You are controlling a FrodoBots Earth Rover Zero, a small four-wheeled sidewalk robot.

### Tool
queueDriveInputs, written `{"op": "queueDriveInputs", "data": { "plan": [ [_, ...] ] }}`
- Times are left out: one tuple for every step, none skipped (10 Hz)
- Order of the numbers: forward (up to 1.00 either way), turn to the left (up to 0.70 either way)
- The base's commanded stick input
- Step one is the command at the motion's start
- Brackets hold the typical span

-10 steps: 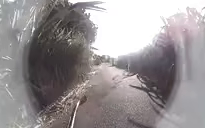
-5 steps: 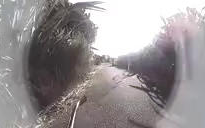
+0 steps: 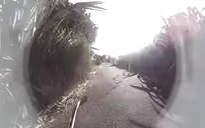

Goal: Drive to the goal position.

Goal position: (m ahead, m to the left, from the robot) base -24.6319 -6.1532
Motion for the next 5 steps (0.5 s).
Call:
{"op": "queueDriveInputs", "data": {
  "plan": [
    [0.00, 0.70],
    [0.00, 0.70],
    [0.00, 0.70],
    [0.00, 0.70],
    [0.00, 0.70]
  ]
}}
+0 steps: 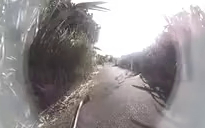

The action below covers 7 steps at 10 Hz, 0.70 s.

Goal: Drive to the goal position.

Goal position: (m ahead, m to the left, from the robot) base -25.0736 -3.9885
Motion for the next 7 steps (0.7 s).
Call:
{"op": "queueDriveInputs", "data": {
  "plan": [
    [0.00, 0.70],
    [0.00, 0.70],
    [0.00, 0.70],
    [0.00, 0.70],
    [0.00, 0.70],
    [0.00, 0.70],
    [0.00, 0.70]
  ]
}}
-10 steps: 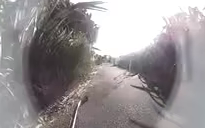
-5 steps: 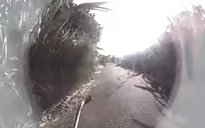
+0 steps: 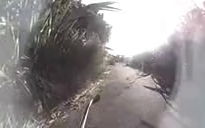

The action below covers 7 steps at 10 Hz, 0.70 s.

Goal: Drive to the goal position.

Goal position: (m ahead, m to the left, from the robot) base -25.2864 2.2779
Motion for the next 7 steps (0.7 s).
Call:
{"op": "queueDriveInputs", "data": {
  "plan": [
    [0.00, 0.70],
    [0.00, 0.70],
    [0.00, 0.70],
    [0.00, 0.70],
    [0.00, 0.70],
    [0.00, 0.70],
    [0.00, 0.70]
  ]
}}
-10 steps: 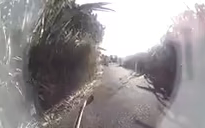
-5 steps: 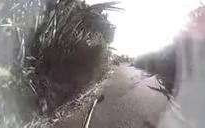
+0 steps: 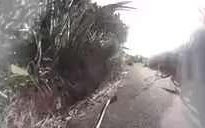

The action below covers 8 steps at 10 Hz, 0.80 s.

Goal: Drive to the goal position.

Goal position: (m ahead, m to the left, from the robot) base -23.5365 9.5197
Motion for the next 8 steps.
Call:
{"op": "queueDriveInputs", "data": {
  "plan": [
    [0.00, 0.70],
    [0.00, 0.70],
    [0.00, 0.70],
    [0.00, 0.70],
    [0.00, 0.70],
    [0.00, 0.70],
    [0.00, 0.70],
    [0.00, 0.70]
  ]
}}
